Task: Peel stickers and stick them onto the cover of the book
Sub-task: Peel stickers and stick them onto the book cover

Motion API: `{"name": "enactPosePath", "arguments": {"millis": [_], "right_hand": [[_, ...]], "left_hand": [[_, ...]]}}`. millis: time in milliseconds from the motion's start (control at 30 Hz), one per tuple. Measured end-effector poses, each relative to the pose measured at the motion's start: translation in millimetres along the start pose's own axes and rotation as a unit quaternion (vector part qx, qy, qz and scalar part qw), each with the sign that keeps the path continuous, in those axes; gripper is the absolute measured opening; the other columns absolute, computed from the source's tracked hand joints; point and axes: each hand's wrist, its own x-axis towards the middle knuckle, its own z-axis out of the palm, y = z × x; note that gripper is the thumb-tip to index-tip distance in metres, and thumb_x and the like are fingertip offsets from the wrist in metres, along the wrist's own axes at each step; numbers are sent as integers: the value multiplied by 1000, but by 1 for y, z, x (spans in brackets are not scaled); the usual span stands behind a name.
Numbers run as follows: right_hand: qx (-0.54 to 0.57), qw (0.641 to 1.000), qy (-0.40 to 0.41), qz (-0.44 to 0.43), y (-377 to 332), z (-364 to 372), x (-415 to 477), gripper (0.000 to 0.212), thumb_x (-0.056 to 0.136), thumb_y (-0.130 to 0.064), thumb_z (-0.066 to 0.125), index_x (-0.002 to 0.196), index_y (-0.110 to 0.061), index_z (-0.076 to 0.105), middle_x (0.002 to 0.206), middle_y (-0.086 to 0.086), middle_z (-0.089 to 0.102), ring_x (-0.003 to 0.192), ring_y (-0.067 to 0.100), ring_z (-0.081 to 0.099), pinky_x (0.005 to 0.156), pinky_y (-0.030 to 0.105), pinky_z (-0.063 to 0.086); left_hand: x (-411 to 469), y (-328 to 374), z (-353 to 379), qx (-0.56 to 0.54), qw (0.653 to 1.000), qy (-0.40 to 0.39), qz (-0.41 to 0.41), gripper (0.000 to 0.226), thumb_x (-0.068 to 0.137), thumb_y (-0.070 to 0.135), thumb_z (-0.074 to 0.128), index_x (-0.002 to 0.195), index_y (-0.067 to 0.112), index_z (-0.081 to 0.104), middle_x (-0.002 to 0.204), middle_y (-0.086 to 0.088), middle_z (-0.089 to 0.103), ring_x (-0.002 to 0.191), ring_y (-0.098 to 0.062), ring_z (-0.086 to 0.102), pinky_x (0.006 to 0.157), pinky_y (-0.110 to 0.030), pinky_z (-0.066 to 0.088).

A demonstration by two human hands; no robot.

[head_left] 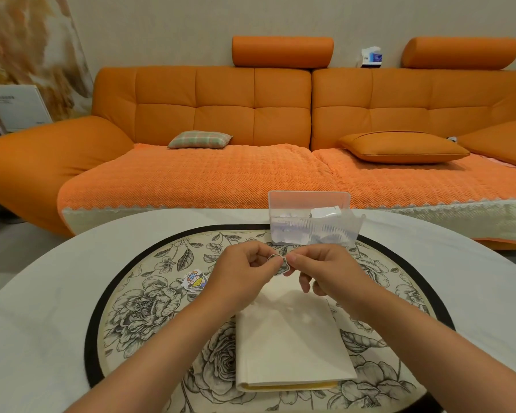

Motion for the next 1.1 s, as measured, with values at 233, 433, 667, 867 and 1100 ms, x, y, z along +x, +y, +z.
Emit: {"name": "enactPosePath", "arguments": {"millis": [233,433,667,867,1100], "right_hand": [[-112,992,26,-42,1,-2,-1,22,95,-25,67,80,-13,78,52,1,61,45,3,46,51,14,38],[-143,987,25,-67,3,-5,-2,23,95,-30,66,78,-20,78,52,2,61,43,3,42,50,18,36],[-143,987,34,-69,3,-1,-3,27,96,-28,64,75,-18,76,50,1,59,42,3,41,48,16,35],[-191,974,48,-107,6,2,-4,27,98,-25,61,73,-25,72,49,-15,55,47,6,44,51,25,36],[-268,950,68,-143,11,3,-3,24,95,-25,60,73,-27,69,50,-18,51,48,5,37,52,30,33]], "left_hand": [[-3,1,1,16,1000,-12,2,5,87,22,73,82,21,74,64,7,68,59,-7,58,60,-24,47],[-4,3,2,12,1000,-10,-3,6,86,23,74,81,21,74,66,6,70,60,-7,58,62,-26,48],[-5,4,1,13,1000,-7,1,5,86,21,73,81,20,74,67,3,71,59,-7,59,61,-25,48],[-6,4,4,19,1000,1,7,8,86,22,73,78,22,73,68,1,72,59,-6,58,60,-23,47],[-9,6,7,21,1000,8,12,8,86,20,73,78,22,73,71,2,73,60,-5,59,61,-23,48]]}}
